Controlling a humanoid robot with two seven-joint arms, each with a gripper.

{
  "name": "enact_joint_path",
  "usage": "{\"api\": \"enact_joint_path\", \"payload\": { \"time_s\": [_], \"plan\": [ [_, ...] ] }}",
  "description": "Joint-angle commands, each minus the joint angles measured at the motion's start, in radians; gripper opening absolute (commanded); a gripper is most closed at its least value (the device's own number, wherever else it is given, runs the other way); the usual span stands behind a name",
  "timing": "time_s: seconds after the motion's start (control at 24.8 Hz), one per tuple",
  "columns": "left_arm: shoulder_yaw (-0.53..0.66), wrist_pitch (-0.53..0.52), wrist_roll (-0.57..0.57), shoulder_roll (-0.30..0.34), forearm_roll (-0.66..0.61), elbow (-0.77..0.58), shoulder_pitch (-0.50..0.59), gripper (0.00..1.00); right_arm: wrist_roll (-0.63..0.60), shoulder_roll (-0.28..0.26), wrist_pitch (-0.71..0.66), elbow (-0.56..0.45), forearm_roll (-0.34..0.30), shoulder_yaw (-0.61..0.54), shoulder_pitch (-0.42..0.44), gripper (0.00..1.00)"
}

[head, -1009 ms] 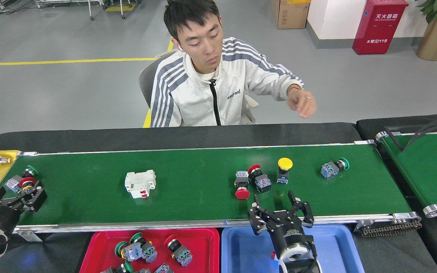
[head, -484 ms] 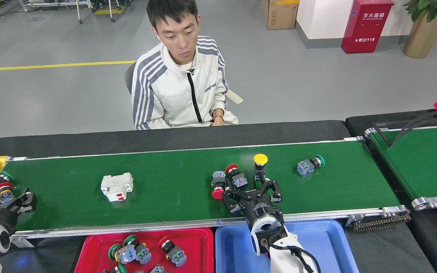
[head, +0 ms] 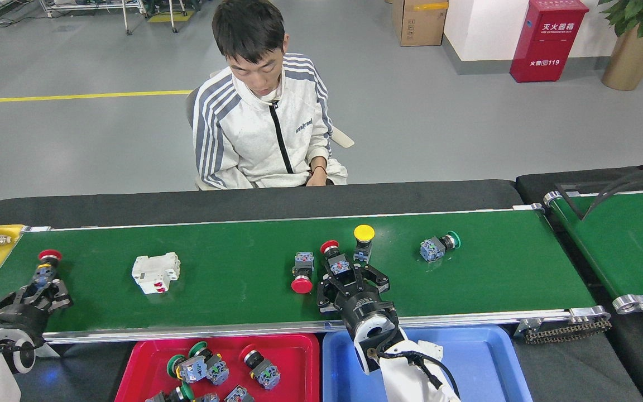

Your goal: Pick switch part from conveyor to tray

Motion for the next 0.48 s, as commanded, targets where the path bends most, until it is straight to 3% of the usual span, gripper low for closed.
{"api": "enact_joint_path", "payload": {
  "time_s": [0.0, 0.08, 0.16, 0.2, 0.24, 0.28, 0.32, 0.36, 0.44],
  "plan": [
    [0.020, -0.205, 0.012, 0.018, 0.012, -0.154, 0.065, 0.20, 0.004, -0.026, -0.002, -0.107, 0.011, 0.001, 0.038, 0.02],
    [0.059, -0.356, 0.008, 0.017, 0.016, -0.318, 0.175, 0.25, 0.006, -0.104, -0.013, -0.262, 0.029, 0.047, 0.113, 0.02],
    [0.089, -0.376, 0.007, 0.015, 0.016, -0.463, 0.292, 0.31, 0.009, -0.170, -0.037, -0.395, 0.029, 0.122, 0.176, 0.02],
    [0.108, -0.376, 0.005, 0.014, 0.016, -0.523, 0.347, 0.39, 0.014, -0.185, -0.054, -0.450, 0.029, 0.158, 0.199, 0.04],
    [0.125, -0.376, 0.002, 0.009, 0.016, -0.576, 0.402, 0.45, 0.015, -0.196, -0.076, -0.495, 0.029, 0.193, 0.217, 0.15],
    [0.132, -0.376, 0.002, 0.008, 0.016, -0.607, 0.429, 0.51, 0.017, -0.197, -0.090, -0.513, 0.032, 0.215, 0.226, 0.39],
    [0.138, -0.376, 0.002, 0.006, 0.018, -0.638, 0.453, 0.67, 0.015, -0.197, -0.093, -0.521, 0.046, 0.242, 0.228, 0.82],
    [0.138, -0.376, 0.002, -0.002, 0.018, -0.667, 0.465, 0.83, 0.015, -0.193, -0.099, -0.521, 0.063, 0.268, 0.228, 1.00],
    [0.137, -0.376, 0.002, -0.031, 0.019, -0.714, 0.473, 0.99, 0.015, -0.191, -0.103, -0.520, 0.071, 0.307, 0.223, 1.00]
  ]
}}
